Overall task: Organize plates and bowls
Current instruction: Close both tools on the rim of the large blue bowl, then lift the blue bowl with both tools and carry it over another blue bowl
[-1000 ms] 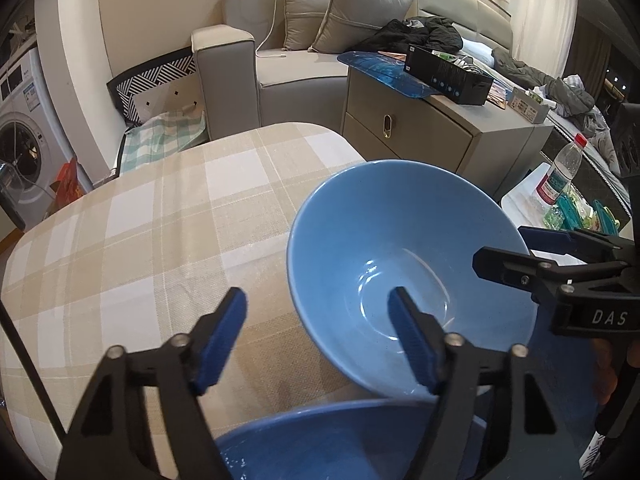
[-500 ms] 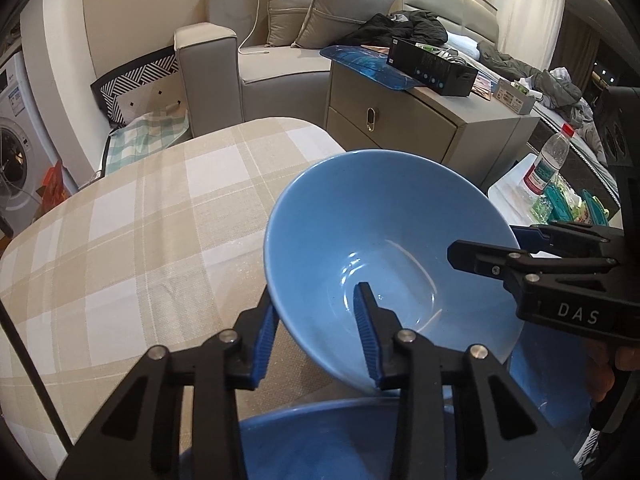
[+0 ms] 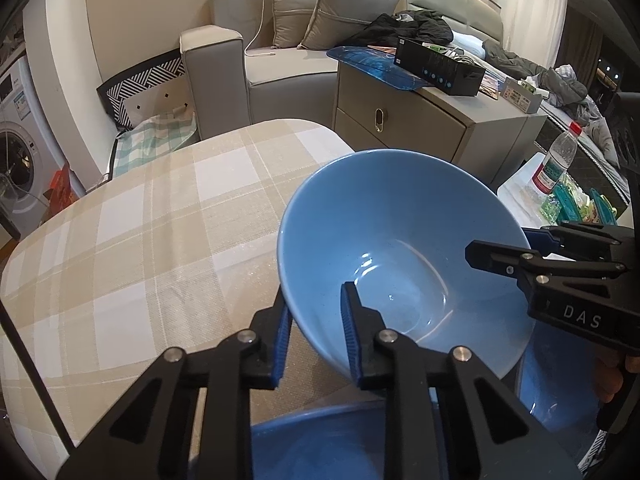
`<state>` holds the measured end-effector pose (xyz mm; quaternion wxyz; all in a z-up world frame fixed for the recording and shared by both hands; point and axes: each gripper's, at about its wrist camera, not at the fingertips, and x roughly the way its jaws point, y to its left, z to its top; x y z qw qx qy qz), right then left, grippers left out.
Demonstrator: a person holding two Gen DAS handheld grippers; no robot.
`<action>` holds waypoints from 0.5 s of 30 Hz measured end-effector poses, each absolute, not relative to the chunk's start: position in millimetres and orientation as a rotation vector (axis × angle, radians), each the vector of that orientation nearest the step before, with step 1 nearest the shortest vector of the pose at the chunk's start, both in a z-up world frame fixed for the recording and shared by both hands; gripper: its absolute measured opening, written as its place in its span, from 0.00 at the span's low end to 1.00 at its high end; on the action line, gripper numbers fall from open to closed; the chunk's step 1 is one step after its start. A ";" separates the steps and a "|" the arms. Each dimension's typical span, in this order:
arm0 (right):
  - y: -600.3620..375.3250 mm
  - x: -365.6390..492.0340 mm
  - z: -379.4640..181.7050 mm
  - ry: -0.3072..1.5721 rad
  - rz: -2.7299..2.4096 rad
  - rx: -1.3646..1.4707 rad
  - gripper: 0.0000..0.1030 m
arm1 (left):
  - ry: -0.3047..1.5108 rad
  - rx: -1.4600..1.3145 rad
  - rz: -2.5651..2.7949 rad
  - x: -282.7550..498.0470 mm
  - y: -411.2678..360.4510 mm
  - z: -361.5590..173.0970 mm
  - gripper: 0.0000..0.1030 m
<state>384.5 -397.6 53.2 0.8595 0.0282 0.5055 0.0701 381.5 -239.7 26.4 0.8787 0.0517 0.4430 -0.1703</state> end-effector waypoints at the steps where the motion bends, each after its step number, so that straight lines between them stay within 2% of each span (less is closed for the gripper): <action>1: -397.9 384.5 53.0 1.060 0.146 0.059 0.31 | 0.919 0.112 -0.353 380.7 -240.2 27.0 0.21; 15: -399.3 383.4 60.5 1.036 0.135 0.051 0.28 | 0.888 0.111 -0.346 377.6 -239.9 36.1 0.21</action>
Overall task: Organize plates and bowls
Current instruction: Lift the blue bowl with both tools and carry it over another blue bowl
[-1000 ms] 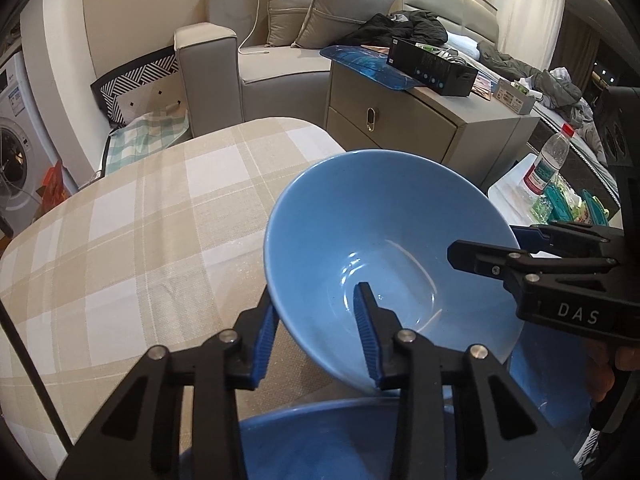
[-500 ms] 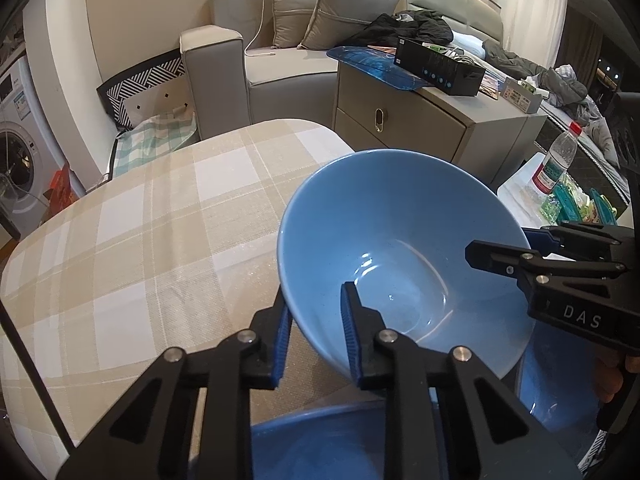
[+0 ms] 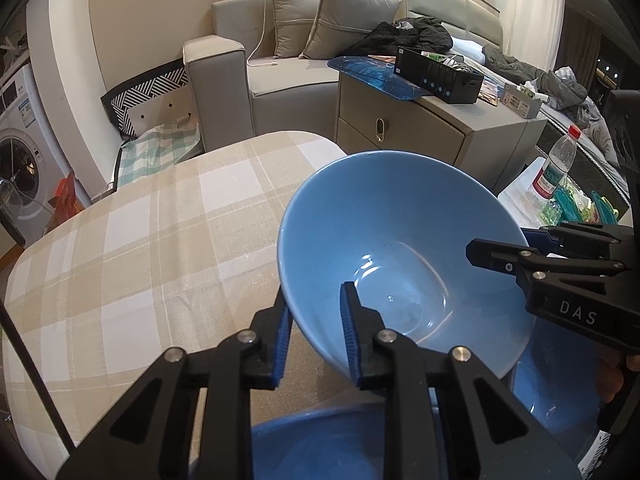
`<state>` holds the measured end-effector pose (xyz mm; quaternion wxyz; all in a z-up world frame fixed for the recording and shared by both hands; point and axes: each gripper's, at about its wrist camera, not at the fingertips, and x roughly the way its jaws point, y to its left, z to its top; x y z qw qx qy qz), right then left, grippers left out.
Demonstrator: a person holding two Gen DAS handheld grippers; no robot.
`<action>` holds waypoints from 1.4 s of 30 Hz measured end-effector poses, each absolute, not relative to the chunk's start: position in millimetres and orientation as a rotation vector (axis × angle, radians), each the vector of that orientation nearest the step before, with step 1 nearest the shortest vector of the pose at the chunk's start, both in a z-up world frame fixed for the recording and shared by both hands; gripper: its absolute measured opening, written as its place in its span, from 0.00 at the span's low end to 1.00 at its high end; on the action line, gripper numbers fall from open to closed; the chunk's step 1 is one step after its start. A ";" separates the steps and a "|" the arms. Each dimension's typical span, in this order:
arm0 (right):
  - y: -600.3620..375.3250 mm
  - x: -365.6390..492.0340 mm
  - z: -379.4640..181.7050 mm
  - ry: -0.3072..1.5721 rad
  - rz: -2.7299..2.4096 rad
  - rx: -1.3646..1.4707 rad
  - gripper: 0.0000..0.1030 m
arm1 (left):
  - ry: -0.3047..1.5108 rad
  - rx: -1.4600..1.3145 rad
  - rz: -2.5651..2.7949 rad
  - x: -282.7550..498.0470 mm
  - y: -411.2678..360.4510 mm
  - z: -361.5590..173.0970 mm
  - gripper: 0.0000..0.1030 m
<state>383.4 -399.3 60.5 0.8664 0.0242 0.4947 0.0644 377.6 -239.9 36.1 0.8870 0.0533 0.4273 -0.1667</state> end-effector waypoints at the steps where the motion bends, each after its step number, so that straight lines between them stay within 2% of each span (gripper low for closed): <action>1: -399.8 383.3 61.9 1.034 0.134 0.050 0.28 | 0.886 0.109 -0.348 377.1 -240.1 37.3 0.21; 20: -399.7 357.6 109.4 0.945 0.116 0.025 0.28 | 0.802 0.109 -0.358 354.8 -242.8 80.1 0.21; 42: -363.6 314.3 161.4 0.877 0.151 -0.017 0.28 | 0.726 0.114 -0.315 310.8 -212.4 125.6 0.21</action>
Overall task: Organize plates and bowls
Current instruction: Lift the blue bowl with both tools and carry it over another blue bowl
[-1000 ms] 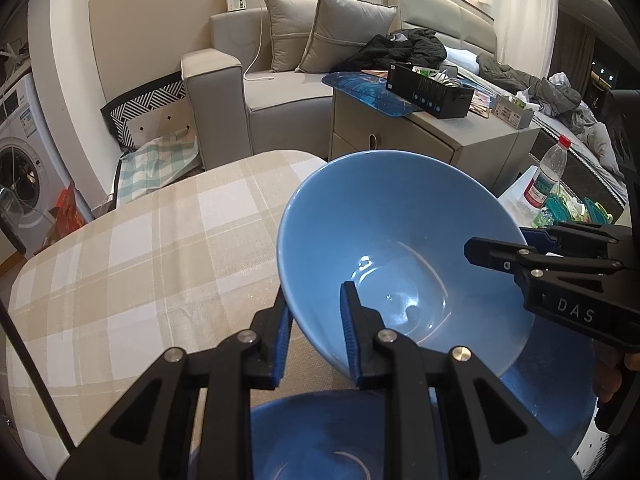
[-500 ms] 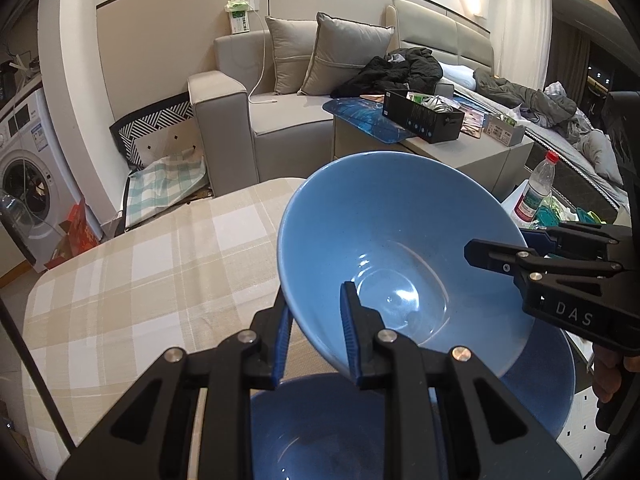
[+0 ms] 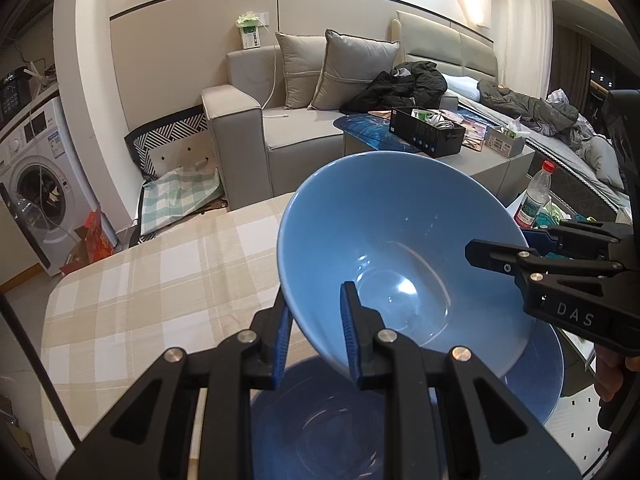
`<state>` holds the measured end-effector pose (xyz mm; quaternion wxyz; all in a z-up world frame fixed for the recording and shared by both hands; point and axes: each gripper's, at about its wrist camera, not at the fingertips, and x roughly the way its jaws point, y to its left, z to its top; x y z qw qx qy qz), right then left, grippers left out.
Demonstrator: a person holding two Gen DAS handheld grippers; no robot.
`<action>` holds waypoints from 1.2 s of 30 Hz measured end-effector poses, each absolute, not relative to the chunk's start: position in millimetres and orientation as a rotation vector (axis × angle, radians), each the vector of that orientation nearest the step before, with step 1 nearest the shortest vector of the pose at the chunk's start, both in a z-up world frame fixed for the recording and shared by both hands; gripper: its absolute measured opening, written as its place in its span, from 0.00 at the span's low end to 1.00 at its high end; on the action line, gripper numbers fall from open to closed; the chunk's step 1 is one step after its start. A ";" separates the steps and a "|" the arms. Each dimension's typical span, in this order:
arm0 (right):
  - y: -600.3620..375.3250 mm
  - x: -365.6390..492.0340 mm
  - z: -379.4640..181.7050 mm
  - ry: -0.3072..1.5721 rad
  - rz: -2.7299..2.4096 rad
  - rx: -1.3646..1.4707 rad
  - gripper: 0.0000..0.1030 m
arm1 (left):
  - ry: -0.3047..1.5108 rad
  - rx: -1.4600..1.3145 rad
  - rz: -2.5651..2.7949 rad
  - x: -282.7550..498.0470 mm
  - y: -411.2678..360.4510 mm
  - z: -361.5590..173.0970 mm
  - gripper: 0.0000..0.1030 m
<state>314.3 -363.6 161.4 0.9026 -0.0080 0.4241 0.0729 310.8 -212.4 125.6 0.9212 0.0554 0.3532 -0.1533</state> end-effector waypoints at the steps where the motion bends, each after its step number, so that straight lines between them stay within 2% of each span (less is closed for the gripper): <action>1: -361.6 313.4 162.8 0.875 0.154 -0.018 0.28 | 0.724 0.113 -0.312 308.7 -209.7 126.7 0.21; 36: -294.4 261.1 162.3 0.871 0.229 -0.069 0.28 | 0.726 0.094 -0.242 246.8 -153.7 120.1 0.21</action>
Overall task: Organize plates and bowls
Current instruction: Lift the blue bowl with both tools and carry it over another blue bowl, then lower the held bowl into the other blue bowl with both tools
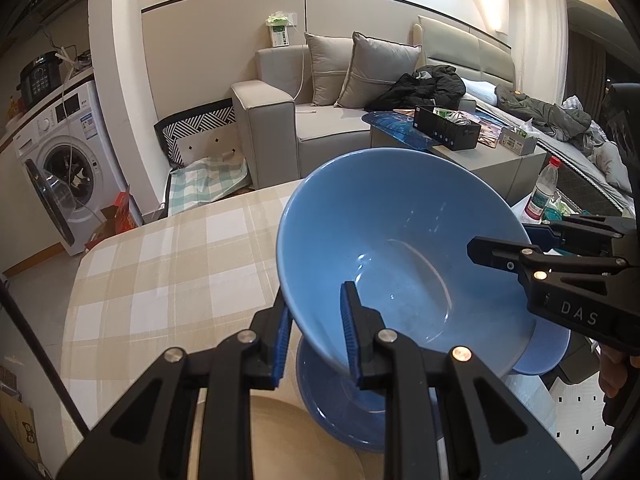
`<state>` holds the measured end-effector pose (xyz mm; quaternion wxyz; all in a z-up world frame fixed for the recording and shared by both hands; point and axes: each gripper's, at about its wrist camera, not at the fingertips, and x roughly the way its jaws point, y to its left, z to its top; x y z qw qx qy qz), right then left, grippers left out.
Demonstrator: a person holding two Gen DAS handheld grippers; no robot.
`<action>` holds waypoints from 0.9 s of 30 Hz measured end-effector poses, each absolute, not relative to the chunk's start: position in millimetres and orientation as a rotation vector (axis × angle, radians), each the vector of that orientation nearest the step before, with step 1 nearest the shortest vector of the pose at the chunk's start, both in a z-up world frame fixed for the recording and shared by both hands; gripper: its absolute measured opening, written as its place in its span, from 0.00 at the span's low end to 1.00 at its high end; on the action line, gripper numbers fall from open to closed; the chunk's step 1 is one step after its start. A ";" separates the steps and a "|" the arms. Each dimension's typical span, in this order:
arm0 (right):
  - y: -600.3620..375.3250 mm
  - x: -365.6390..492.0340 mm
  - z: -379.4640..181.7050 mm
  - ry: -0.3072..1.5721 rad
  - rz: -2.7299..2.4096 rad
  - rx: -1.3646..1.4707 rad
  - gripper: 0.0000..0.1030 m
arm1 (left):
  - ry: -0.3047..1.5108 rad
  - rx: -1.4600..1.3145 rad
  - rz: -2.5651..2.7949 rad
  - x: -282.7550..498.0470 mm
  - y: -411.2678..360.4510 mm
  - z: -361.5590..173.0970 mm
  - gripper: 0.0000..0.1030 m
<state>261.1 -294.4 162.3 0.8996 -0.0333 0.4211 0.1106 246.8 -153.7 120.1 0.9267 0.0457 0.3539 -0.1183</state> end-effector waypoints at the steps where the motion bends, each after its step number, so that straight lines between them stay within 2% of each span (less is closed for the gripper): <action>1: -293.3 260.1 161.2 0.873 0.230 -0.069 0.28 | 0.727 0.093 -0.242 245.2 -152.6 119.0 0.21; 27: -283.5 244.0 127.7 0.928 0.238 -0.090 0.28 | 0.775 0.091 -0.249 227.6 -141.5 88.5 0.21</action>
